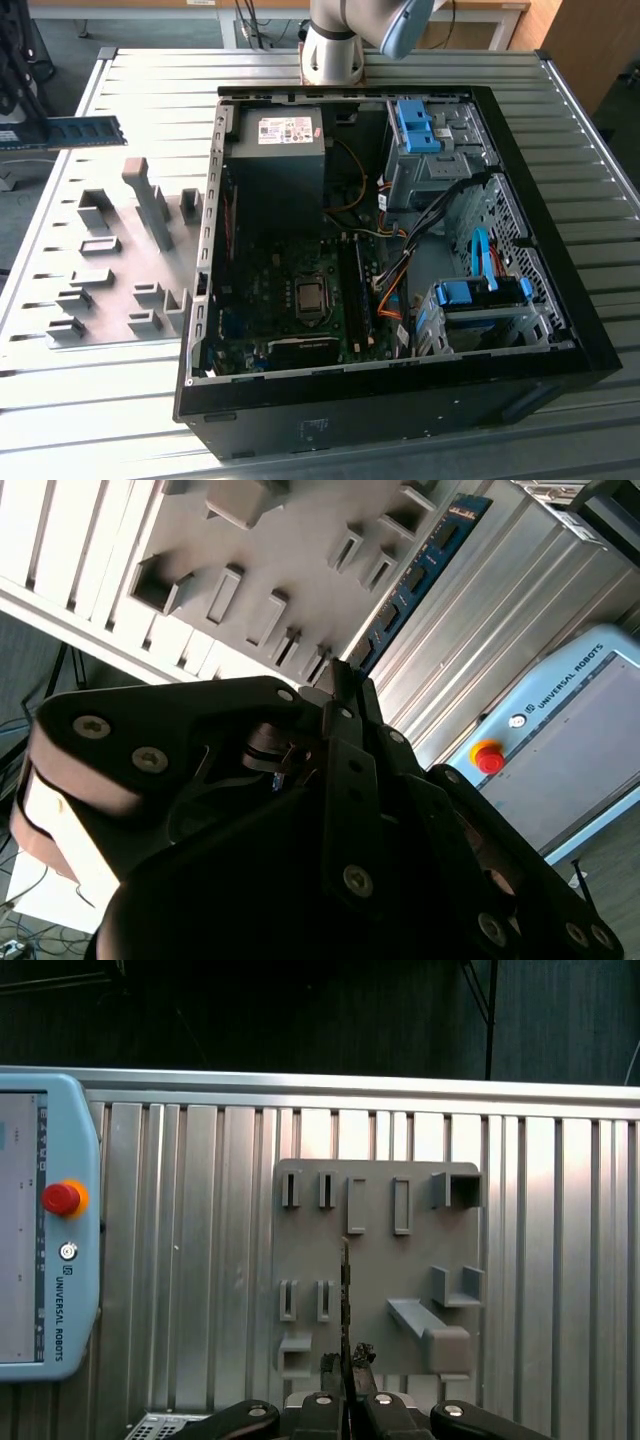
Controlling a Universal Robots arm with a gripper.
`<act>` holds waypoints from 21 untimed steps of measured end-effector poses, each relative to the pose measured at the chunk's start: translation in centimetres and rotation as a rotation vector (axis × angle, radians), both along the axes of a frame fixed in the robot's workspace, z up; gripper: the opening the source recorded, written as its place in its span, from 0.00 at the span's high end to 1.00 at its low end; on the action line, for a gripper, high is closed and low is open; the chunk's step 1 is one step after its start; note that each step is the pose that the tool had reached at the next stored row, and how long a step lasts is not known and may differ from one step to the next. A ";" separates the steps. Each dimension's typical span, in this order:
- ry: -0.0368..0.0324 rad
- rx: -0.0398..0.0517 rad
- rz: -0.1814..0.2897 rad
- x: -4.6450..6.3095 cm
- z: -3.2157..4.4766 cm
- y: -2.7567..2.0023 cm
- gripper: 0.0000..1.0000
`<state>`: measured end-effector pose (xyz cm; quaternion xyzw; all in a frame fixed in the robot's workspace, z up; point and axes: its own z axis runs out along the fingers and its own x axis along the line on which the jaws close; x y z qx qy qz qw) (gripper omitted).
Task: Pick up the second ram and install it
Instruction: 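Pick up the second ram and move it above second insertion slot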
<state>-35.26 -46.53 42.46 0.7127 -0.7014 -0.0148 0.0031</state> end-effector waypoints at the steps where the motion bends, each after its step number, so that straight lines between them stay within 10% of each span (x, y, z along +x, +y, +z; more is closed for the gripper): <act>1: -0.0001 0.0001 0.000 0.0 -0.01 0.00 0.86; 21: 0.0000 0.0000 0.000 0.9 0.00 0.00 0.86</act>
